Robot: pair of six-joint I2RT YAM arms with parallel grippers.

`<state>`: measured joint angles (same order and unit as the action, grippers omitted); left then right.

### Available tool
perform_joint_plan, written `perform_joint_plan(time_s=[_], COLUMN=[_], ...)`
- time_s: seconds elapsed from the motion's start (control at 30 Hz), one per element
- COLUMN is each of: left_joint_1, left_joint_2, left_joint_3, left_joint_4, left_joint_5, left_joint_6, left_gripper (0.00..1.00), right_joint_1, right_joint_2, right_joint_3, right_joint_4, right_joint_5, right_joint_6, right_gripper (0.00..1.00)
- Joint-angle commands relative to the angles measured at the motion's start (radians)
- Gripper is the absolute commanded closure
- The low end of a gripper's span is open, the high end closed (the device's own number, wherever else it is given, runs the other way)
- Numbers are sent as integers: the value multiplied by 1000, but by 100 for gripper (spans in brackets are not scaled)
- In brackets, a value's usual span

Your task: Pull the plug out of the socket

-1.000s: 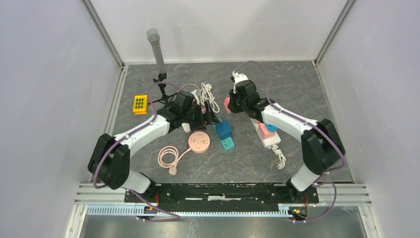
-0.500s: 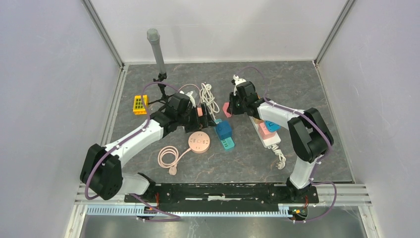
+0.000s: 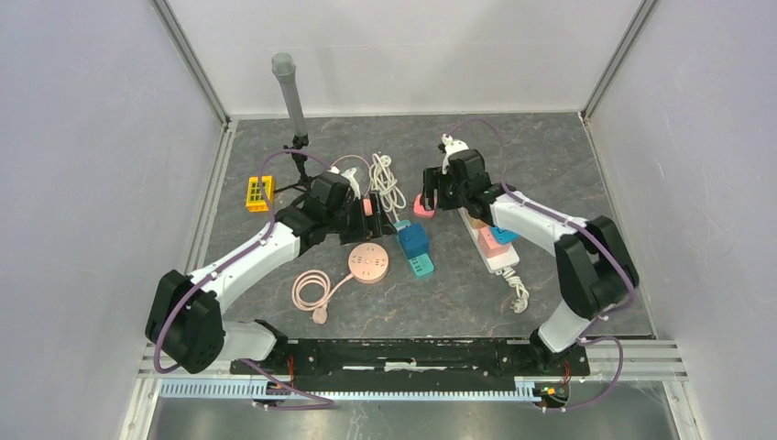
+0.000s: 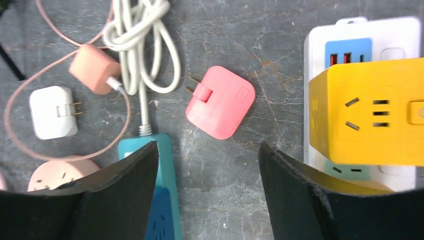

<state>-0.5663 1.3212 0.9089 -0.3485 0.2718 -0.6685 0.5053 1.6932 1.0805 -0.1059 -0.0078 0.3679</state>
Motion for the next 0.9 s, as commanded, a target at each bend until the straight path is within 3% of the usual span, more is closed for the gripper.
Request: perform_joint_plan(time_s=[0.0, 0.2, 0.33, 0.57, 0.73, 0.87], left_joint_1=[1, 2, 2, 3, 4, 3], left_joint_2=[-37, -16, 33, 47, 71, 108], left_joint_3=[-6, -31, -36, -51, -51, -40], left_joint_4=[-4, 4, 13, 46, 71, 104], left_joint_5=[-83, -166, -183, -218, -180, -135], left_joint_6=[15, -83, -134, -164, -156, -151], left_gripper=[14, 19, 18, 17, 17, 17], right_joint_1=[38, 170, 280, 347, 349, 349], right_joint_2=[-154, -254, -252, -211, -161, -128], right_joint_3=[-52, -91, -90, -118, -107, -99], right_joint_4=[67, 19, -68, -111, -103, -102], right_joint_5=[-39, 21, 193, 308, 266, 202], right_joint_6=[-59, -124, -151, -148, -154, -138], right_gripper=[20, 9, 6, 3, 3, 10])
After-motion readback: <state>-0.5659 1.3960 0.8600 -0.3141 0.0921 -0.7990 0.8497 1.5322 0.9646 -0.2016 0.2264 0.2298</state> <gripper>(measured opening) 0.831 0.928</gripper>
